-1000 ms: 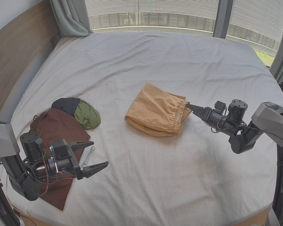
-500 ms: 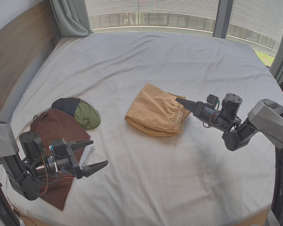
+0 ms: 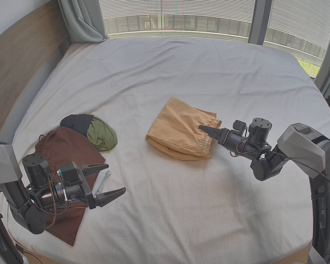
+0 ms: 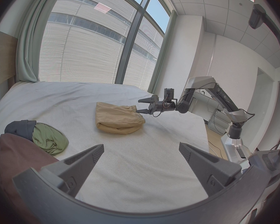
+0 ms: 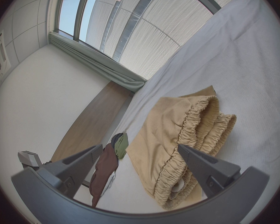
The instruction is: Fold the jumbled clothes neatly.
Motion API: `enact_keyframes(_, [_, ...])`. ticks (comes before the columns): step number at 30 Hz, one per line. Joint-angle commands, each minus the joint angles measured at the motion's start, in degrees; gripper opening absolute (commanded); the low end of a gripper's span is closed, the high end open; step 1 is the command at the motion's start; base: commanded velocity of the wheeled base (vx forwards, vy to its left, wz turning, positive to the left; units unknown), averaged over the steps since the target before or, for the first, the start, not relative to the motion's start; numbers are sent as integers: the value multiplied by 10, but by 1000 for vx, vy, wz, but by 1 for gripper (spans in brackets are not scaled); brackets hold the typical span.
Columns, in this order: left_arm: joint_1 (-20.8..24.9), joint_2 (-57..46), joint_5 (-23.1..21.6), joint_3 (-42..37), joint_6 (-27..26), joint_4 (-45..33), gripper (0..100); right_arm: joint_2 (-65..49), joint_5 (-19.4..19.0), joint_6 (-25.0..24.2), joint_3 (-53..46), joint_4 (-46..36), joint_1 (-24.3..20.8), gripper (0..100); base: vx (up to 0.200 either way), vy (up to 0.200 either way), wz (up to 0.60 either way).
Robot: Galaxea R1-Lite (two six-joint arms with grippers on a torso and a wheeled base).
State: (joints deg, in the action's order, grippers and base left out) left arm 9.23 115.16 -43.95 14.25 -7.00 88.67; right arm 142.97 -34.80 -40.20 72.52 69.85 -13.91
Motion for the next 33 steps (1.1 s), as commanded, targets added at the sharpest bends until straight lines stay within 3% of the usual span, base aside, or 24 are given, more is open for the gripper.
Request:
enact_keyframes(1, [0, 1, 0, 0, 0, 0, 100, 27, 0, 0, 7, 0, -2, 100, 0, 0, 0])
enact_keyframes(7, [0, 2, 0, 0, 1, 0, 100, 57, 19, 1, 29, 5, -2, 100, 0, 0, 0])
enact_keyframes(17, [0, 1, 0, -1, 1, 0, 100, 27, 20, 0, 7, 12, -3, 100, 0, 0, 0])
enact_keyframes(22, [0, -1, -1, -1, 1, 0, 100, -59, 20, 0, -63, 29, -20, 100, 0, 0, 0])
enact_keyframes(27, [-1, -17, -1, -8, -3, 1, 100, -195, 20, 3, -209, 58, -45, 100, 0, 0, 0])
enact_keyframes(33, [7, -63, -18, -28, 0, 0, 100, -321, 20, 47, -362, 89, -57, 100, 0, 0, 0])
